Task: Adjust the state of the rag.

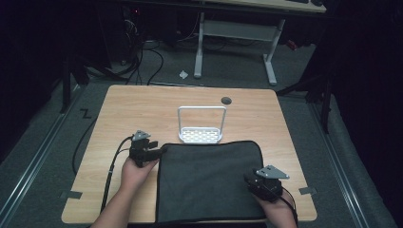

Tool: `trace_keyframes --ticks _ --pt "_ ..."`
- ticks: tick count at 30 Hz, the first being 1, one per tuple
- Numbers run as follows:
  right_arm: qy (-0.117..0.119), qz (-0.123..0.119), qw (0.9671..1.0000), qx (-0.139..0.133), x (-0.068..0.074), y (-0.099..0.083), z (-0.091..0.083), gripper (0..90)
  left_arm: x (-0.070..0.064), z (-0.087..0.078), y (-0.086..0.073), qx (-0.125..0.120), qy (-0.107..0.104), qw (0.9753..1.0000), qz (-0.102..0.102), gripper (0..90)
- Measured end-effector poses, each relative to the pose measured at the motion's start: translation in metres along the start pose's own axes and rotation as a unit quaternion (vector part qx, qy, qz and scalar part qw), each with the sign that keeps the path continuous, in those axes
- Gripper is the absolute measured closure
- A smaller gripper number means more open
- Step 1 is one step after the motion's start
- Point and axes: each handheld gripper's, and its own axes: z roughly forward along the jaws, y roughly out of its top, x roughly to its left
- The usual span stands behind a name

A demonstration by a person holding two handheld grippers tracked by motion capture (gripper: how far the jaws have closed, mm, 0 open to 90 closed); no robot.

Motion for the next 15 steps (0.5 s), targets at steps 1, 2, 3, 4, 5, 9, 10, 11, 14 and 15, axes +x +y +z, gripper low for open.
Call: trace_keyframes --ticks 1,2,3,4,5,9,10,11,14,15 --pt "0.001 -0.003 1.0 -0.004 0.003 0.002 0.0 55.9 -0.002 0.003 0.0 0.001 0.002 1.0 0.005 45.4" --pt "0.005 -0.007 0.9999 -0.007 0.006 0.003 -0.001 55.6 -0.003 0.005 0.0 -0.003 0.004 1.0 0.007 46.3" --pt "0.008 -0.011 0.9999 -0.009 0.009 0.005 -0.001 55.3 -0.004 0.007 0.0 0.002 0.004 1.0 0.008 47.9" --pt "0.01 -0.016 0.9998 -0.011 0.012 0.007 -0.001 54.8 -0.005 0.009 0.0 0.011 0.007 0.9999 0.01 48.7" --pt "0.013 -0.019 0.9996 -0.013 0.015 0.008 -0.001 53.9 -0.007 0.012 -0.002 0.014 0.007 0.9997 0.016 49.6" --pt "0.023 -0.035 0.999 -0.016 0.03 0.014 0.001 50.1 -0.014 0.015 -0.003 0.013 0.016 0.9987 0.046 54.2" --pt "0.025 -0.038 0.9988 -0.016 0.033 0.015 0.001 49.3 -0.016 0.016 -0.003 0.013 0.021 0.9983 0.053 55.9" --pt "0.029 -0.043 0.9985 -0.018 0.038 0.017 0.002 49.0 -0.017 0.016 -0.003 0.013 0.023 0.9978 0.06 58.7" --pt "0.042 -0.056 0.9973 -0.024 0.051 0.023 0.005 47.4 -0.017 0.016 -0.005 0.012 0.015 0.9978 0.063 72.4" --pt "0.046 -0.059 0.9969 -0.027 0.056 0.024 0.006 47.1 -0.016 0.016 -0.005 0.012 0.009 0.9982 0.058 76.6"
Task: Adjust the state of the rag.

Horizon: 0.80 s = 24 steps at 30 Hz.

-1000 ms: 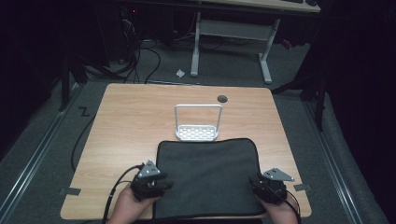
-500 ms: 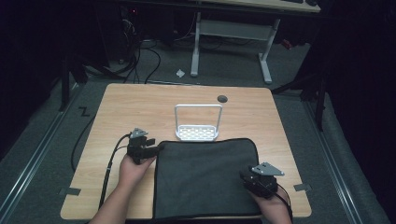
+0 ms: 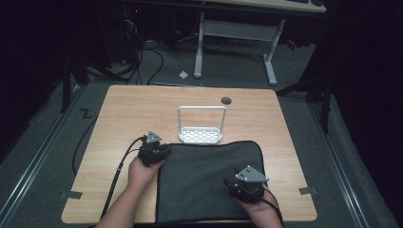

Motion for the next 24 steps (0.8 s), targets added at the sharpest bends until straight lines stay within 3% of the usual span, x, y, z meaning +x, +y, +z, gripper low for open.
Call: trace_keyframes --ticks 2,7,14,20,24 --pt "0.008 -0.007 0.9999 -0.002 0.009 0.005 0.004 46.7 0.003 0.0 0.0 -0.001 -0.009 0.9999 -0.012 79.3" --pt "0.033 -0.029 0.999 -0.005 0.034 0.017 0.017 46.7 0.0 -0.003 -0.002 -0.012 -0.005 0.9999 0.001 80.7" --pt "0.07 -0.051 0.9963 -0.001 0.074 0.033 0.036 47.1 0.005 -0.007 -0.003 -0.029 -0.015 0.9993 -0.016 81.0" --pt "0.109 -0.068 0.9917 0.005 0.107 0.042 0.052 46.2 0.009 -0.006 -0.003 -0.027 -0.02 0.9989 -0.034 80.5" --pt "0.133 -0.088 0.9871 0.012 0.128 0.046 0.06 46.0 0.008 -0.006 -0.003 -0.027 -0.019 0.9989 -0.033 80.2"
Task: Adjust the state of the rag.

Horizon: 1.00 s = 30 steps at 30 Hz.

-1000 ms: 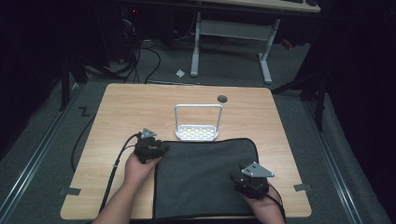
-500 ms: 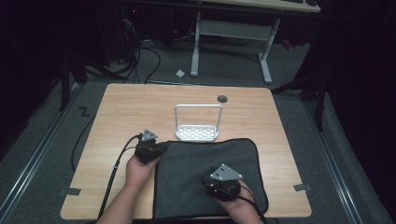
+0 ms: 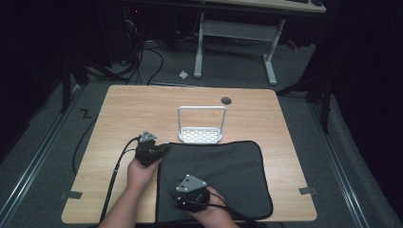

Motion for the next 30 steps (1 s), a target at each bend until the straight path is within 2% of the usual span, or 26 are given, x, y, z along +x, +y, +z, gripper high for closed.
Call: trace_keyframes --ticks 2,8,13,18,19,20,21,23,26,30 --pt "0.014 -0.006 0.9999 0.004 0.008 0.003 0.005 45.5 0.0 0.0 0.0 0.0 -0.001 1.0 -0.002 80.2" --pt "0.056 0.007 0.9983 0.014 0.026 0.007 0.021 42.1 0.0 0.0 0.0 0.0 -0.002 1.0 -0.002 80.2" --pt "0.071 0.005 0.9972 0.022 0.033 0.007 0.027 40.3 0.0 0.0 0.0 0.001 -0.001 1.0 -0.002 80.2" --pt "0.064 0.004 0.9977 0.023 0.032 0.007 0.026 53.1 0.001 0.0 0.0 0.003 -0.002 1.0 -0.004 80.2" --pt "0.063 0.003 0.9977 0.024 0.032 0.007 0.025 57.9 0.001 0.0 0.0 0.003 -0.002 1.0 -0.004 80.2" --pt "0.055 0.0 0.9982 0.024 0.032 0.007 0.025 63.0 0.001 0.0 0.0 0.003 -0.002 1.0 -0.005 80.2" --pt "0.051 -0.005 0.9984 0.022 0.033 0.006 0.025 64.2 0.001 0.0 0.0 0.003 -0.002 1.0 -0.004 80.2" --pt "0.048 -0.01 0.9986 0.022 0.032 0.007 0.024 74.2 0.001 0.0 0.0 0.003 -0.003 1.0 -0.005 80.2" --pt "0.043 -0.021 0.9986 0.022 0.032 0.007 0.025 83.0 0.001 0.0 0.0 0.003 -0.004 1.0 -0.006 80.1" --pt "0.042 -0.027 0.9985 0.02 0.031 0.008 0.026 86.3 0.0 0.0 0.0 0.005 -0.004 1.0 -0.007 80.1"
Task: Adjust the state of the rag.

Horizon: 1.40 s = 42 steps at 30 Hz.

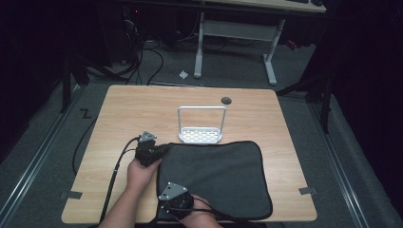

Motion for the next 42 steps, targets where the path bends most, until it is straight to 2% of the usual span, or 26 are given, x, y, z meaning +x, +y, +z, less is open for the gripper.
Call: trace_keyframes --ticks 4,10,13,15,16,17,19,21,27,32,35,38,42 --pt "-0.004 0.001 0.9999 -0.01 -0.001 0.0 -0.004 86.7 0.0 0.0 0.0 0.0 0.0 1.0 -0.001 80.1" --pt "-0.008 0.007 0.9985 -0.054 -0.006 0.003 -0.021 86.7 0.003 0.0 0.0 -0.001 -0.006 0.9999 -0.011 80.0" --pt "-0.013 0.008 0.9973 -0.072 -0.008 0.006 -0.031 86.8 0.002 -0.001 0.0 -0.003 -0.013 0.9998 -0.011 80.6" --pt "-0.013 0.007 0.9964 -0.084 -0.007 0.008 -0.037 86.8 0.001 -0.003 0.0 -0.006 -0.013 0.9999 -0.004 82.0" --pt "-0.013 0.007 0.996 -0.088 -0.007 0.009 -0.039 86.8 0.002 -0.005 -0.001 -0.013 -0.012 0.9998 -0.009 82.3" --pt "-0.013 0.005 0.9958 -0.091 -0.006 0.011 -0.041 86.9 0.005 -0.009 -0.001 -0.023 -0.019 0.9992 -0.028 82.4" --pt "-0.013 -0.002 0.9953 -0.096 -0.004 0.015 -0.043 86.9 0.012 -0.016 -0.002 -0.045 -0.031 0.9962 -0.068 82.5" --pt "-0.013 -0.006 0.9948 -0.101 -0.001 0.021 -0.042 86.9 0.016 -0.023 -0.004 -0.057 -0.031 0.9948 -0.078 82.5" --pt "0.003 -0.026 0.9935 -0.111 0.017 0.043 -0.027 86.9 0.035 -0.057 -0.009 -0.081 -0.009 0.9914 -0.102 82.4" --pt "0.023 -0.045 0.9913 -0.122 0.035 0.067 -0.012 86.8 0.055 -0.095 -0.012 -0.094 0.027 0.9886 -0.115 82.4" --pt "0.032 -0.055 0.989 -0.134 0.042 0.081 -0.007 86.8 0.062 -0.111 -0.013 -0.1 0.041 0.9871 -0.118 82.5" --pt "0.032 -0.059 0.9881 -0.138 0.044 0.086 -0.008 86.8 0.062 -0.118 -0.01 -0.105 0.046 0.986 -0.121 82.6" --pt "0.022 -0.053 0.988 -0.143 0.037 0.082 -0.017 86.8 0.05 -0.11 -0.002 -0.108 0.045 0.9863 -0.117 82.6"
